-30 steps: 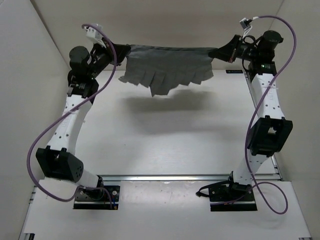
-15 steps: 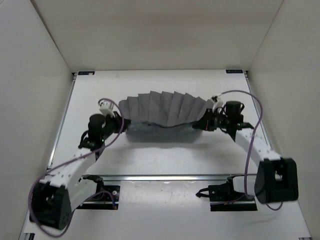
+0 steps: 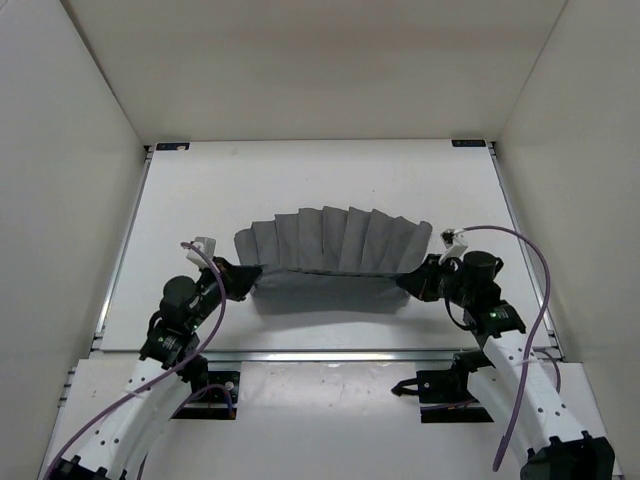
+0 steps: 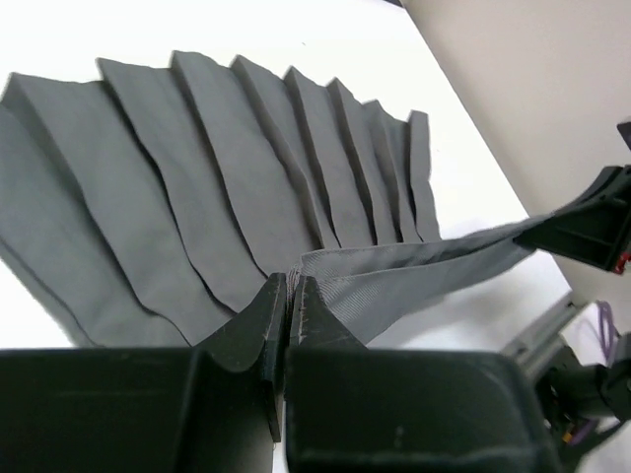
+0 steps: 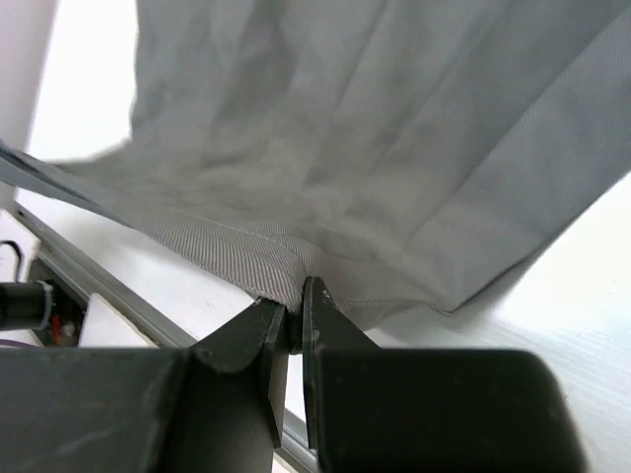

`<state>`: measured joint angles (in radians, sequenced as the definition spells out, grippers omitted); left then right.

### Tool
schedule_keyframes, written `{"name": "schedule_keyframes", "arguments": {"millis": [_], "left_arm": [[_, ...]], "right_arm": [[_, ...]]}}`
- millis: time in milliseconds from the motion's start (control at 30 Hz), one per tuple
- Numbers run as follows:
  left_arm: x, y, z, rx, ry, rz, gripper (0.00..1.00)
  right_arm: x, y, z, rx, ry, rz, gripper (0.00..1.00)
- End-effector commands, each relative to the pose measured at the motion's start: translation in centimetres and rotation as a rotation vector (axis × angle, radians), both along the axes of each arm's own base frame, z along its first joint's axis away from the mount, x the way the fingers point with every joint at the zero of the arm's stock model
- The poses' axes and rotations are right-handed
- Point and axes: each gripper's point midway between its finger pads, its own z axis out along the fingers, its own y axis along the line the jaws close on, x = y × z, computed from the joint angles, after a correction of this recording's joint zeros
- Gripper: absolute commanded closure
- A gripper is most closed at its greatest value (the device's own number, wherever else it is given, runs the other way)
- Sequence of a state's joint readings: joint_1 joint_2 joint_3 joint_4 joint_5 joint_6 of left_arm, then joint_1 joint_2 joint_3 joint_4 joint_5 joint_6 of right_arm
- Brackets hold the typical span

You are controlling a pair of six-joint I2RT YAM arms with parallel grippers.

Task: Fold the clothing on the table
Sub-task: Fold the skirt

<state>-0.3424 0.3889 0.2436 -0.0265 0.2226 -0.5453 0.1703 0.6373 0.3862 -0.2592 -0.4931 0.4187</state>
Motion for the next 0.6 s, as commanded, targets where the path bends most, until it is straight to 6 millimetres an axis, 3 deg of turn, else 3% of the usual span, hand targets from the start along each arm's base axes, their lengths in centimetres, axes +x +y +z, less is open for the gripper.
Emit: {"name": "schedule_keyframes", "arguments": {"millis": [0,33,100,133,167,200,233,300,367,400,467,500,533,567], "left_arm": [[0.4,0.1,0.8,-0.016,-0.002,0.016,1.00],[0.7,0.3,1.3,-0.014,-0.013,0.029,1.00],[2.4,0.7,4.6,-0.010,-0.087,0.066,1.00],[3.2,1.1,5.2,-0.004,-0.092,0.096,1.00],[4.7,1.5,5.8,0.016,-0.102,0.122,1.00],[6.2,1.2,6.6,0.018,-0.105,0.128,1.00],[7.8,1.2,6.1,0.031,-0.070,0.143,1.00],[10.5,1.1,6.0,0.036,-0.059,0.184,1.00],[13.4,1.4,5.0,0.059,-0.026,0.245,1.00],[15.4,1.6,4.2,0.075,0.003,0.271,1.00],[18.4,1.9,2.1,0.109,0.064,0.295,0.98],[20.3,1.8,0.7,0.126,0.109,0.302,0.96],[21.9,1.5,-0.3,0.151,0.132,0.295,0.96],[22.5,1.7,-1.4,0.157,0.163,0.300,0.97]], "right_arm": [[1.3,-1.0,3.1,0.024,-0.096,-0.030,1.00],[1.7,-1.1,4.2,0.025,-0.120,-0.028,1.00],[3.3,-0.9,7.6,0.031,-0.188,-0.024,0.99],[4.5,-0.9,7.6,0.022,-0.178,-0.027,1.00],[6.1,-0.5,8.3,0.034,-0.178,-0.025,1.00],[7.4,-0.2,10.4,0.047,-0.244,-0.012,1.00],[8.8,0.4,9.0,0.043,-0.191,0.008,1.00],[12.1,1.5,8.0,0.005,-0.160,0.030,1.00],[17.0,1.4,6.4,-0.054,-0.107,-0.028,1.00],[19.3,1.0,7.4,-0.049,-0.146,-0.051,1.00],[22.4,0.9,3.8,-0.035,-0.040,-0.052,1.00],[24.3,0.9,2.9,-0.044,-0.017,-0.050,1.00],[24.6,0.6,1.7,-0.073,0.025,-0.051,1.00],[26.2,0.5,0.9,-0.100,0.042,-0.066,1.00]]}}
